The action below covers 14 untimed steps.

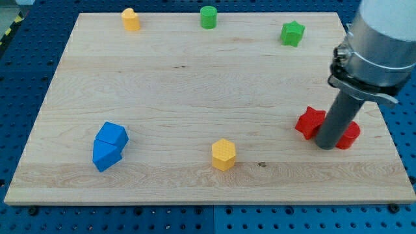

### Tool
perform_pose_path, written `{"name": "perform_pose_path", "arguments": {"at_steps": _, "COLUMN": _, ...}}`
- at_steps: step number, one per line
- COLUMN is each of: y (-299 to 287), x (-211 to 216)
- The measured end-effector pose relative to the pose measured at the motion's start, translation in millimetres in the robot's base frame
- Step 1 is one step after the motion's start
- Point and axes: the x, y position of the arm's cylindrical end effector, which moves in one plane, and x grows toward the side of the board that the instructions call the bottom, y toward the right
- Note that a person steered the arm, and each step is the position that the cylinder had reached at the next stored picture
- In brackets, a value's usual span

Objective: Move the red circle closer to the green star

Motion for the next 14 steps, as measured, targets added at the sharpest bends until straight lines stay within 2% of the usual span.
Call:
{"name": "perform_pose_path", "arguments": {"at_steps": 2, "y": 24.6, "x": 40.9}}
{"name": "perform_pose_path", "arguments": {"at_steps": 4, "y": 31.2, "x": 3.2}}
{"name": "perform_pose_path", "arguments": {"at_steps": 6, "y": 41.3, "x": -12.2}}
{"name": "perform_pose_path", "arguments": {"at_steps": 9, "y": 48.8, "x": -76.9}}
{"name": "perform_pose_path", "arguments": {"at_steps": 11, "y": 67.7, "x": -52.1}}
{"name": "perform_pose_path", "arguments": {"at_steps": 13, "y": 76.7, "x": -102.3}}
{"name": "perform_pose_path", "arguments": {"at_steps": 14, "y": 98.3, "x": -108.9}}
